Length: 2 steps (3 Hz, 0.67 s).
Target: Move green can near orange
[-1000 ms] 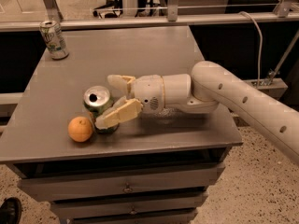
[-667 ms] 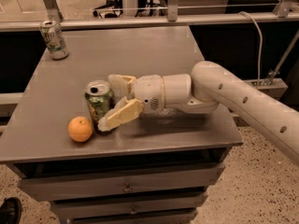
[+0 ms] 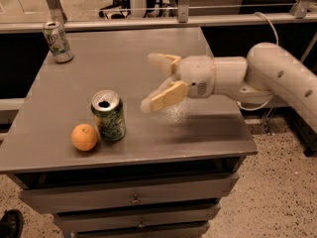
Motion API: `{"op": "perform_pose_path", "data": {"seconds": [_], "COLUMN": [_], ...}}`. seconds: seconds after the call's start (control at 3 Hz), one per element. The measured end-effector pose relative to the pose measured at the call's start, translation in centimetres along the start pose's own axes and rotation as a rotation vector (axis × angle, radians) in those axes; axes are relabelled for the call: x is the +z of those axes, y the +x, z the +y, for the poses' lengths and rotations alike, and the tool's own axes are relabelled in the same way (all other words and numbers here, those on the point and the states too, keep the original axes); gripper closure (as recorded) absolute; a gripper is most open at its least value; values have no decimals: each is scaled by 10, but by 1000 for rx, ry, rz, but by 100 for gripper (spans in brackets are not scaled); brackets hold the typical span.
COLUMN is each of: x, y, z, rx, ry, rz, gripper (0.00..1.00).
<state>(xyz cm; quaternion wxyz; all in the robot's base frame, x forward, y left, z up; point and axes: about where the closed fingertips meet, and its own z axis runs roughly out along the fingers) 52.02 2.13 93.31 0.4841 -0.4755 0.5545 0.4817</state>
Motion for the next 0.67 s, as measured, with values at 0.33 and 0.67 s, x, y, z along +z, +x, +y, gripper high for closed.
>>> {"op": "perform_pose_path", "data": {"seconds": [0.33, 0.67], "x": [-52, -51], "y": [-35, -35], "z": [-23, -23], "rx": [-67, -67], "ry": [101, 101], "rz": [-33, -33], "gripper": [0, 0]}}
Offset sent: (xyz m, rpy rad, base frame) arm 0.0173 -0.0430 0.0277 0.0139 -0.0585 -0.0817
